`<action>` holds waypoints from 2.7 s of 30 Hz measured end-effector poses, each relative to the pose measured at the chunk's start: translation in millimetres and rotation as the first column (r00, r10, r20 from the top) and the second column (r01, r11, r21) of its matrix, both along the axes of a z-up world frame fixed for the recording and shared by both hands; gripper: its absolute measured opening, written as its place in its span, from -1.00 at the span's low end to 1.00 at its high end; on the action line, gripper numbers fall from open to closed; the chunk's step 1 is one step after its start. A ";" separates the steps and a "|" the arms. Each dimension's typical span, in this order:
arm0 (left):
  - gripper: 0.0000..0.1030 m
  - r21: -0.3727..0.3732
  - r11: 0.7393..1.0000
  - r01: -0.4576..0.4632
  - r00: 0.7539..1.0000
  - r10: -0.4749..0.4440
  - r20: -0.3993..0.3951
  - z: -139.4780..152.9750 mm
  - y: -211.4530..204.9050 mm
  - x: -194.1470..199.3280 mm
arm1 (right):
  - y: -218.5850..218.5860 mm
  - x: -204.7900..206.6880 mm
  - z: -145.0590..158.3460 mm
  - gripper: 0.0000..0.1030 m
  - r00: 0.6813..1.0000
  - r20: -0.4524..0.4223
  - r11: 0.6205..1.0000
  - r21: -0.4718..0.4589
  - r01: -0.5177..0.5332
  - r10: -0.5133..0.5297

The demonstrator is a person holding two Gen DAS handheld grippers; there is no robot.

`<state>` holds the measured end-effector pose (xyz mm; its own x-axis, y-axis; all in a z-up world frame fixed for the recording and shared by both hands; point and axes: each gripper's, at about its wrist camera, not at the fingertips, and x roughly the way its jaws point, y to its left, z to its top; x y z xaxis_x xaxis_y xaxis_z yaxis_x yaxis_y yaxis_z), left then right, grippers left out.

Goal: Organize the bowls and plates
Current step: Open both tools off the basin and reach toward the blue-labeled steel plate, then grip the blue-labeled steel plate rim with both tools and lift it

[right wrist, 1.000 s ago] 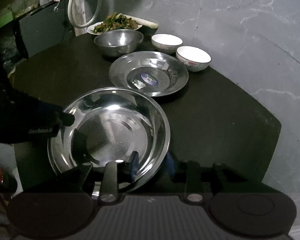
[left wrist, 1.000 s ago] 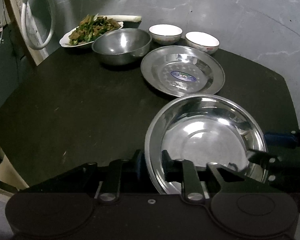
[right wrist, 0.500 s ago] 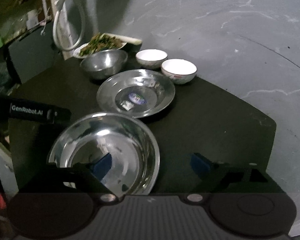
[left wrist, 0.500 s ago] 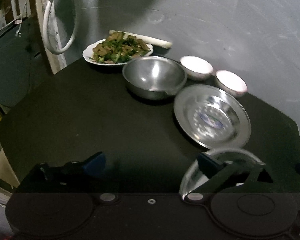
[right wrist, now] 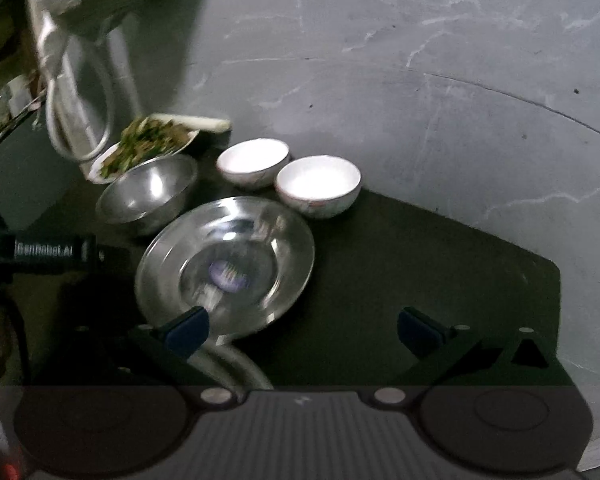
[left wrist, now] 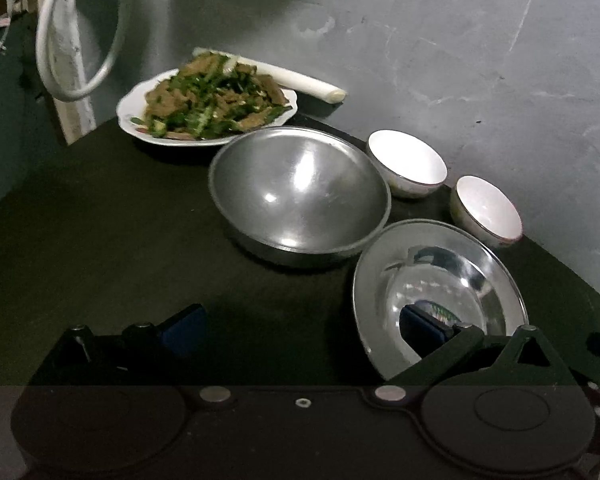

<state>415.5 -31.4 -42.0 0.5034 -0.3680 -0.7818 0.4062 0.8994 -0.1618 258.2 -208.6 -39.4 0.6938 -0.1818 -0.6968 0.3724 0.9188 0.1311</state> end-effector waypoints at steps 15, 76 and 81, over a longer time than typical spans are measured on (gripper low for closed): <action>0.95 -0.056 0.998 0.015 0.997 -0.019 -0.077 -17.3 -12.7 19.2 | -14.5 52.4 -25.0 0.69 0.999 -0.043 0.996 0.085 0.026 -0.022; -0.63 -0.087 0.990 0.111 0.994 -0.110 0.013 38.3 -13.6 -104.0 | -24.1 -52.0 13.7 -0.54 0.997 0.054 0.976 0.214 0.045 -0.058; -0.62 -0.075 0.993 0.088 0.996 -0.089 -0.001 37.9 2.1 -118.8 | -10.0 -62.5 15.3 -0.54 0.999 0.046 0.980 0.199 -0.001 -0.008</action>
